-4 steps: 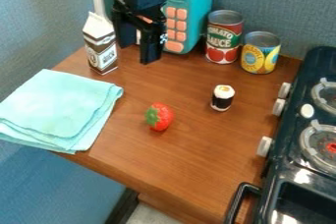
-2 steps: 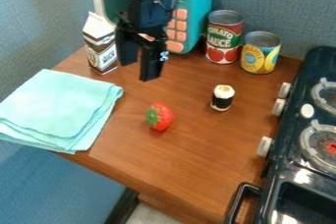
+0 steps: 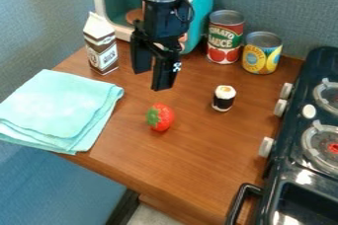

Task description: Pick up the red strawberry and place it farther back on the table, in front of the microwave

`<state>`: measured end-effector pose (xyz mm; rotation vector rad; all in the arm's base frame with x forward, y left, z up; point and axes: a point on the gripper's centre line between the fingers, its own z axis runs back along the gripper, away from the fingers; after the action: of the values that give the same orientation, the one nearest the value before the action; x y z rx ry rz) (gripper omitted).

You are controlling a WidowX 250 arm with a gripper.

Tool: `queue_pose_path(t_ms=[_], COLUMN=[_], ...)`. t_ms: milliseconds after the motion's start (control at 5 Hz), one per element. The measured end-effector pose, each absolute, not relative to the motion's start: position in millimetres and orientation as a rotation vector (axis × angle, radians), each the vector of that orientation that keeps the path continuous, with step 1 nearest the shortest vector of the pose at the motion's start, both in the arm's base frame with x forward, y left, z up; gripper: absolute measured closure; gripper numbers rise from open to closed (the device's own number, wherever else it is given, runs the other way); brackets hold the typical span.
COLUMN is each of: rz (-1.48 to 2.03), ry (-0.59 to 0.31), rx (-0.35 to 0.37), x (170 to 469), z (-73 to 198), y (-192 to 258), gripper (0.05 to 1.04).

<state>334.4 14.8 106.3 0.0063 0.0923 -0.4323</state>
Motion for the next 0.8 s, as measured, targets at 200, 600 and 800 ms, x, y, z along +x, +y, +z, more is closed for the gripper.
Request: queue_pose_path(t_ms=[200, 600, 800], rz=[-0.456, -0.495, -0.489], ry=[0.11, 0.103, 0.138], rx=[0.06, 0.068, 0.056], x=[338, 343, 342], z=[94, 83, 72], y=[14, 4, 4], gripper=[0.082, 0.082, 0.083])
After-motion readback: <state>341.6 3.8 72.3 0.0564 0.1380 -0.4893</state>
